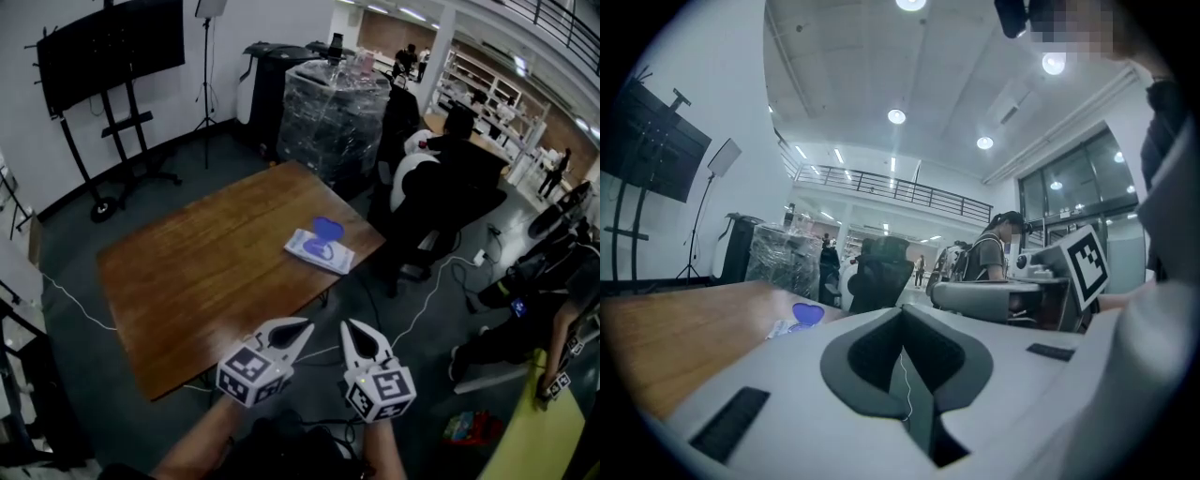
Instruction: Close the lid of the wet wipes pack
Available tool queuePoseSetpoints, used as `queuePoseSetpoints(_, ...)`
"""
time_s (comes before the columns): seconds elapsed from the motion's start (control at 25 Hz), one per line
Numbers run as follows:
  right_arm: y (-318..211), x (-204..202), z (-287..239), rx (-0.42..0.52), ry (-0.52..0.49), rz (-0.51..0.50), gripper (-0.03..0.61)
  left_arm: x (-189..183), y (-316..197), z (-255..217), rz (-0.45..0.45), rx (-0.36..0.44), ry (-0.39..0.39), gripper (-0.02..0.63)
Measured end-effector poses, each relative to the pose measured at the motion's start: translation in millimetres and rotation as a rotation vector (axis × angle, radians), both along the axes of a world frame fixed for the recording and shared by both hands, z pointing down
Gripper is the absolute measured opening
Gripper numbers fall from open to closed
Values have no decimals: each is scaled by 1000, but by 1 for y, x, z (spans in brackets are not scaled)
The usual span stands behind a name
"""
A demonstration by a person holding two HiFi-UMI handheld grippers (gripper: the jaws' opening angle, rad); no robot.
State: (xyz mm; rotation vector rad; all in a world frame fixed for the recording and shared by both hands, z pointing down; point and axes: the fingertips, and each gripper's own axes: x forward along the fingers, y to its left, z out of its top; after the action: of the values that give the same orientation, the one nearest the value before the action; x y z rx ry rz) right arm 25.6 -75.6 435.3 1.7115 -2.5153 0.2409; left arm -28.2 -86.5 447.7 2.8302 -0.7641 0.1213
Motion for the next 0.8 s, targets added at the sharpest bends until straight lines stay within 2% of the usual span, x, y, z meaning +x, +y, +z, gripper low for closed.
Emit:
queuePoseSetpoints(0.32,-43,21,11,-18,-12,-38,11,16,-44,17,-53,-28,-35,-7)
queuePoseSetpoints(0.56,-89,56,14,-3,-23,-120,11,51,-83,20,-124,-26,-37,-7)
queuePoseSetpoints(0.8,-128,90,10,-3,-39,-192,11,84,-117,19,-202,-31,-77,-7)
